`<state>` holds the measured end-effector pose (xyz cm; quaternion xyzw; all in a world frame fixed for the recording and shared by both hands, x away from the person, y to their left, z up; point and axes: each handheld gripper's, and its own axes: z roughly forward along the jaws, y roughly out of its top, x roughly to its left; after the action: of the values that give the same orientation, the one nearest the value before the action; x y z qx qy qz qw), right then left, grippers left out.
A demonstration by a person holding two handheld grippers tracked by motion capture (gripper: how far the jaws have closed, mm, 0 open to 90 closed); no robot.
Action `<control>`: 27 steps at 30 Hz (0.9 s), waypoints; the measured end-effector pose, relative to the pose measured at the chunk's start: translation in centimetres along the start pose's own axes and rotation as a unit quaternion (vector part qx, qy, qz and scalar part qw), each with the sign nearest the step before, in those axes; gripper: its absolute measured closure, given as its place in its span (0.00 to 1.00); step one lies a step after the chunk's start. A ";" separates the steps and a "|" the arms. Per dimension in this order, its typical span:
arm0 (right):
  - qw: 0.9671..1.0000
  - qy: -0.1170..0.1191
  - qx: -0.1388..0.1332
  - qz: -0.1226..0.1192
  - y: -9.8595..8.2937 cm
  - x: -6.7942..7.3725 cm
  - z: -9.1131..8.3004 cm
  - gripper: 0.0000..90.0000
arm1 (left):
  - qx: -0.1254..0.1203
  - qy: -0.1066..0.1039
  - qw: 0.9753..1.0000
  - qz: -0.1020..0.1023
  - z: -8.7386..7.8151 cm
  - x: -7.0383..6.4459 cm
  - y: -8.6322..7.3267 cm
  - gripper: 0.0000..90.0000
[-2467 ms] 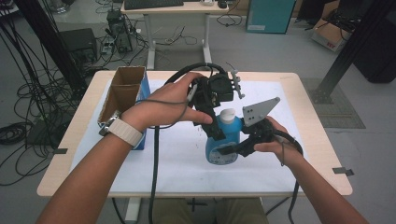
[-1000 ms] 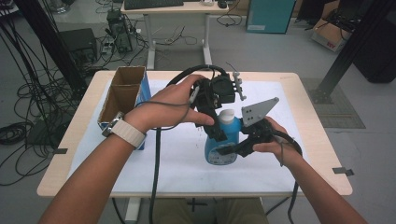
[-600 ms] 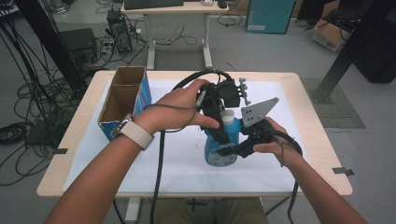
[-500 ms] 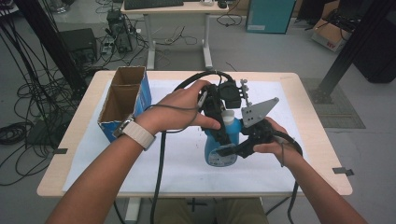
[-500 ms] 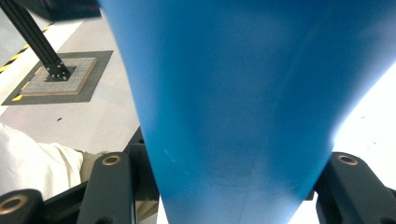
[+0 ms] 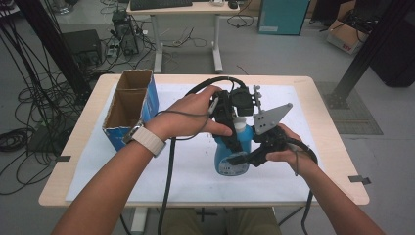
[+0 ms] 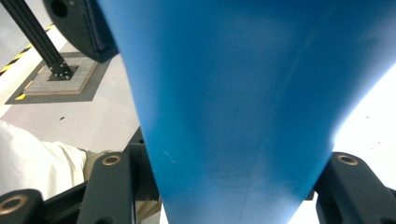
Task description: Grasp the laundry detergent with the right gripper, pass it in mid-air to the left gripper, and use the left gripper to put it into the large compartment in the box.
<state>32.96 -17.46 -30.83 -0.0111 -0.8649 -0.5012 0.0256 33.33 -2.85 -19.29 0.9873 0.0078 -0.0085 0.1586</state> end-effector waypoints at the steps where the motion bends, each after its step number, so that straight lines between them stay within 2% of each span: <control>1: 1.000 -0.001 0.001 0.000 0.0 0.0 0.0 0.48 | 0.003 -0.003 1.000 0.001 0.0 0.0 0.0 0.26; 8: 1.000 0.001 0.000 0.002 0.0 0.0 0.0 0.48 | 0.004 -0.008 1.000 0.007 0.2 -0.1 0.1 0.34; 9: 1.000 0.002 0.000 0.003 -0.1 0.0 0.0 0.48 | 0.006 -0.003 1.000 0.013 0.3 0.0 0.1 0.35; 11: 1.000 0.002 0.003 0.004 -0.1 0.0 0.0 0.48 | 0.008 -0.016 1.000 0.008 0.3 -0.1 0.1 0.39; 12: 1.000 0.002 0.003 0.004 -0.1 0.0 0.0 0.48 | 0.008 -0.016 1.000 0.008 0.3 -0.1 0.1 0.41; 27: 1.000 0.003 0.006 0.003 -0.2 0.1 0.2 0.48 | 0.016 -0.016 1.000 0.004 0.5 -0.1 0.0 0.42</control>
<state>32.89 -17.38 -31.09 -0.0120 -0.8678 -0.4959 0.0299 33.23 -3.03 -19.71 0.9894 0.0008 -0.0242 0.1432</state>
